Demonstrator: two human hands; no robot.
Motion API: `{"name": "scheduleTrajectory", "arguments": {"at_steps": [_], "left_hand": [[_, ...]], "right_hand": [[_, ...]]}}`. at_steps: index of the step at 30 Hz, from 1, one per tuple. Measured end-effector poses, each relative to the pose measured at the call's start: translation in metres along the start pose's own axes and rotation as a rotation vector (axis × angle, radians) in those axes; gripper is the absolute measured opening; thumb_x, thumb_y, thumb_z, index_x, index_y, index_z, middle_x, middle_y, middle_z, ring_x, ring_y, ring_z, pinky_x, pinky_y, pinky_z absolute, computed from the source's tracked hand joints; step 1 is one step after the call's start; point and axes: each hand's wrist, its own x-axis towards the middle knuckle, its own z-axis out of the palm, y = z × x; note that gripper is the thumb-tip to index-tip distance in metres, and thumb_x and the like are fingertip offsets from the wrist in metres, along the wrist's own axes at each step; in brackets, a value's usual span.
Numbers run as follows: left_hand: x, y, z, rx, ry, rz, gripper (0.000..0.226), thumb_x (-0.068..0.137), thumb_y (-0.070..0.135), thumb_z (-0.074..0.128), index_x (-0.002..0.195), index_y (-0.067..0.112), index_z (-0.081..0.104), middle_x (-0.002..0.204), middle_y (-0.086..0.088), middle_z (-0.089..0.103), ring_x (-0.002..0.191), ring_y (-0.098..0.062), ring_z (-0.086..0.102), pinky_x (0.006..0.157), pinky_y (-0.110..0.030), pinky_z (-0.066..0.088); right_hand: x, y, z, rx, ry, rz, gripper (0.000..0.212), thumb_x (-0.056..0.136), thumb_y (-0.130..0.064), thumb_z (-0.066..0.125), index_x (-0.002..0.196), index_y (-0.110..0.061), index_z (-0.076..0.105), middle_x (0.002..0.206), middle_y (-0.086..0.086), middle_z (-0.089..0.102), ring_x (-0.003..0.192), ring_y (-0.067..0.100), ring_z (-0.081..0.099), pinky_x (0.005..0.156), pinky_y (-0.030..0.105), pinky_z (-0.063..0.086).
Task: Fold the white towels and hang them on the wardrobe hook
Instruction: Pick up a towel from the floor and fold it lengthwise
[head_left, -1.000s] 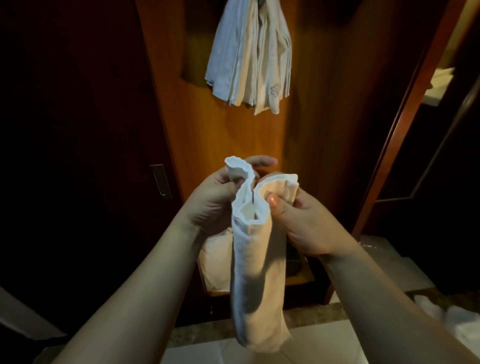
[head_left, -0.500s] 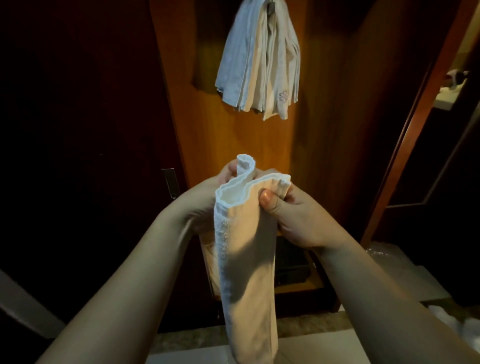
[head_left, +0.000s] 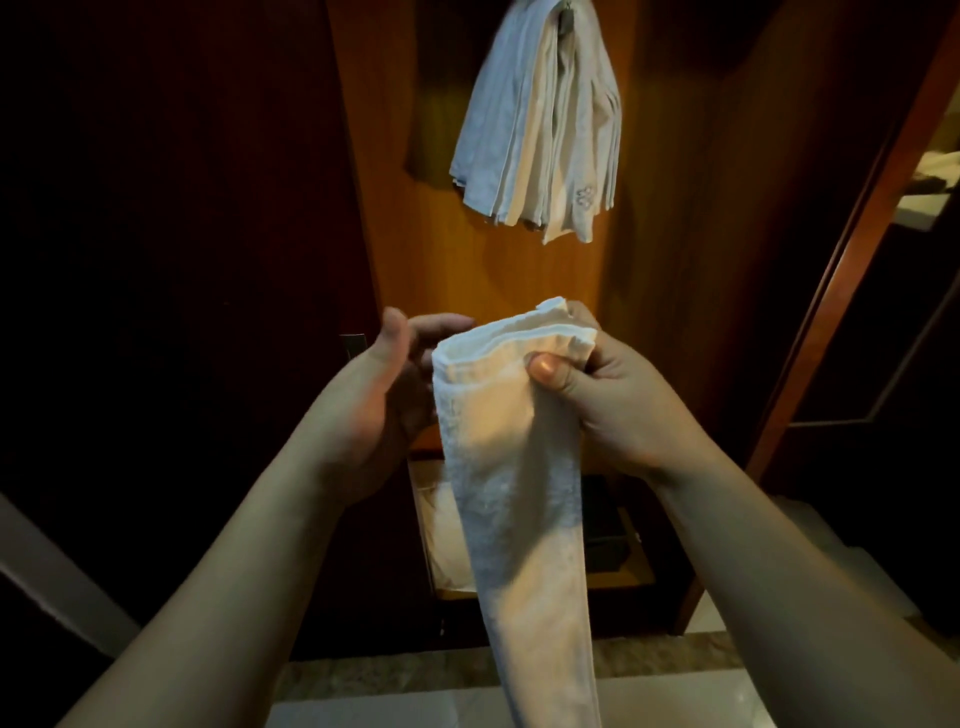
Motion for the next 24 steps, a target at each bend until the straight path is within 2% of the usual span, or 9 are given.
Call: {"name": "scheduleTrajectory", "arguments": {"at_steps": [1, 2, 5, 8, 12, 15, 18, 20, 24], "left_hand": [[-0.001, 0.000, 0.000, 0.056, 0.003, 0.020, 0.083, 0.056, 0.081, 0.072, 0.113, 0.021, 0.067, 0.113, -0.005, 0.073, 0.100, -0.023, 0.069, 0.076, -0.030, 0.059], [-0.004, 0.000, 0.001, 0.125, 0.006, 0.052, 0.076, 0.057, 0.077, 0.076, 0.112, 0.024, 0.067, 0.112, 0.000, 0.074, 0.102, -0.018, 0.070, 0.078, -0.027, 0.058], [-0.003, 0.003, 0.012, 0.263, 0.095, 0.110, 0.023, 0.080, 0.028, 0.078, 0.102, 0.028, 0.071, 0.099, 0.011, 0.077, 0.095, -0.007, 0.072, 0.077, -0.017, 0.055], [0.004, 0.002, 0.015, 0.300, 0.174, 0.130, 0.015, 0.090, 0.012, 0.066, 0.097, 0.022, 0.074, 0.095, 0.004, 0.078, 0.092, -0.011, 0.073, 0.081, -0.020, 0.057], [0.010, 0.002, 0.018, 0.264, 0.187, 0.118, 0.014, 0.091, 0.013, 0.066, 0.100, 0.018, 0.076, 0.096, 0.000, 0.078, 0.093, -0.015, 0.074, 0.081, -0.024, 0.058], [0.016, 0.000, 0.020, 0.239, 0.225, 0.139, 0.012, 0.090, 0.013, 0.069, 0.098, 0.019, 0.076, 0.093, 0.001, 0.078, 0.090, -0.014, 0.075, 0.074, -0.022, 0.058], [0.022, -0.002, 0.018, 0.222, 0.235, 0.161, 0.011, 0.089, 0.019, 0.072, 0.100, 0.019, 0.073, 0.095, 0.000, 0.077, 0.089, -0.016, 0.074, 0.072, -0.026, 0.056], [0.025, -0.001, 0.016, 0.284, 0.238, 0.186, 0.007, 0.088, 0.025, 0.073, 0.088, 0.022, 0.067, 0.085, 0.005, 0.075, 0.079, -0.011, 0.072, 0.065, -0.024, 0.053], [0.032, -0.003, 0.016, 0.340, 0.224, 0.200, 0.032, 0.077, 0.039, 0.083, 0.079, 0.024, 0.055, 0.074, 0.008, 0.067, 0.070, -0.004, 0.065, 0.060, -0.025, 0.049]], "right_hand": [[0.001, -0.001, -0.001, 0.001, 0.032, 0.004, 0.017, 0.085, -0.039, 0.068, 0.097, -0.036, 0.078, 0.114, -0.008, 0.057, 0.111, 0.009, 0.061, 0.093, 0.026, 0.051], [0.003, -0.001, -0.002, -0.013, 0.054, 0.004, 0.018, 0.083, -0.041, 0.069, 0.097, -0.034, 0.078, 0.112, -0.009, 0.057, 0.110, 0.008, 0.060, 0.092, 0.024, 0.051], [0.007, -0.001, -0.005, -0.077, 0.094, -0.016, 0.017, 0.080, -0.039, 0.073, 0.095, -0.031, 0.078, 0.109, -0.011, 0.057, 0.109, 0.007, 0.060, 0.092, 0.024, 0.051], [0.008, -0.002, -0.009, -0.113, 0.133, -0.022, 0.017, 0.081, -0.037, 0.076, 0.097, -0.031, 0.077, 0.109, -0.008, 0.060, 0.110, 0.013, 0.061, 0.095, 0.032, 0.053], [0.009, -0.005, -0.013, -0.192, 0.235, -0.039, 0.010, 0.082, -0.043, 0.074, 0.088, -0.036, 0.075, 0.105, -0.009, 0.065, 0.104, 0.016, 0.064, 0.088, 0.031, 0.052], [0.010, -0.007, -0.018, -0.267, 0.223, -0.032, 0.003, 0.091, -0.033, 0.070, 0.093, -0.033, 0.072, 0.098, -0.010, 0.071, 0.094, 0.008, 0.067, 0.078, 0.022, 0.052], [0.013, -0.014, -0.019, -0.397, 0.204, -0.078, 0.011, 0.095, -0.032, 0.064, 0.091, -0.041, 0.067, 0.091, -0.016, 0.070, 0.088, -0.001, 0.065, 0.071, 0.013, 0.049], [0.018, -0.018, -0.019, -0.523, 0.172, -0.123, 0.016, 0.099, -0.033, 0.058, 0.088, -0.045, 0.061, 0.087, -0.019, 0.066, 0.084, -0.007, 0.061, 0.069, 0.009, 0.045], [0.029, -0.020, -0.017, -0.726, 0.113, -0.145, 0.014, 0.104, -0.036, 0.046, 0.092, -0.037, 0.052, 0.079, -0.018, 0.057, 0.076, -0.013, 0.054, 0.062, 0.007, 0.039]]}}
